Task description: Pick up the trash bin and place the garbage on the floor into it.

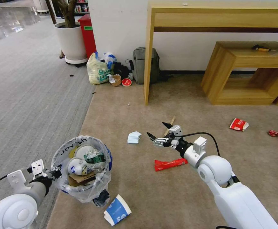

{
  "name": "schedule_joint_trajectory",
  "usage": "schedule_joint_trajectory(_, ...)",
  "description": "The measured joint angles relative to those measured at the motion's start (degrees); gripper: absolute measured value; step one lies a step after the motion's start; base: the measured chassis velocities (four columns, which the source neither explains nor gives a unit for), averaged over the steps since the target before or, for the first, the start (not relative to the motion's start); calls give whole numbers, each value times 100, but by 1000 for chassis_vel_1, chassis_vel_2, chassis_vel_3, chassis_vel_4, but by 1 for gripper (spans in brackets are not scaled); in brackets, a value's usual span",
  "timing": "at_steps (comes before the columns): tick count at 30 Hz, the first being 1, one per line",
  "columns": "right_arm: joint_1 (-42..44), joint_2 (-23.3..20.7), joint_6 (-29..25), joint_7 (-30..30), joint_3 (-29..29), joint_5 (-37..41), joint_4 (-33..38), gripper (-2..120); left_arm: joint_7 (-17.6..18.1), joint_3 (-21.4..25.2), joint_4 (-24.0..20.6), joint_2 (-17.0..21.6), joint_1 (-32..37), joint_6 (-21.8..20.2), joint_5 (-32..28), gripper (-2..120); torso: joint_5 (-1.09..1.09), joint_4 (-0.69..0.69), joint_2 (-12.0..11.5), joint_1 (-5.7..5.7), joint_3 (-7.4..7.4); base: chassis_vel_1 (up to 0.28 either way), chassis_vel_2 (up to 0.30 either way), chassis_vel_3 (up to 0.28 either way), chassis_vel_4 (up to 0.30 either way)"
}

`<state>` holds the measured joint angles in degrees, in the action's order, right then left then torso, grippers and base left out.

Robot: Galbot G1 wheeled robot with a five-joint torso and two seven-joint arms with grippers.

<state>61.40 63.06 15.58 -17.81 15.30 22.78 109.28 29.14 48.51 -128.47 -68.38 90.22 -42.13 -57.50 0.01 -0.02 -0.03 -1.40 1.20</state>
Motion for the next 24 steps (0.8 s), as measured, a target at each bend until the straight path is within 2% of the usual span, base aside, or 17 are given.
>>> schedule_joint_trajectory(8,29,-14,-2,-56,-118,-34,-36,100,0,16,57,27,-51,0,-11,0,-3,1,0,0,0,135,132,-128,-125)
schedule_joint_trajectory(13,41,-177,-9,-287,-201,33,-162,100,-3,21,79,28,-63,0,-14,0,-2,1,0,0,-1,123,112,-115,-98)
schedule_joint_trajectory(15,-68,-443,-108,-598,-381,240,-363,100,-6,35,90,29,-63,0,-16,0,-2,1,0,0,-1,41,30,-9,-27)
schedule_joint_trajectory(17,-123,-532,-167,-700,-459,289,-447,100,-7,39,90,28,-63,0,-18,0,-2,1,0,0,0,0,0,0,0)
schedule_joint_trajectory(18,-270,-690,-288,-1003,-637,357,-665,100,-10,46,90,27,-60,0,-22,0,0,0,0,0,0,0,0,0,0)
schedule_joint_trajectory(19,-270,-690,-288,-1003,-637,357,-665,100,-10,46,90,27,-60,0,-22,0,0,0,0,0,0,0,0,0,0)
schedule_joint_trajectory(22,-615,-909,-558,-1773,-1087,371,-1309,100,-12,64,65,10,-31,0,-28,0,0,-1,0,0,0,0,0,0,0)
schedule_joint_trajectory(23,-615,-909,-558,-1773,-1087,371,-1309,100,-12,64,65,10,-31,0,-28,0,0,-1,0,0,0,0,0,0,0)
schedule_joint_trajectory(24,-700,-928,-647,-2028,-1210,271,-1544,100,-12,74,55,4,-20,0,-27,0,0,0,0,0,0,0,0,0,0)
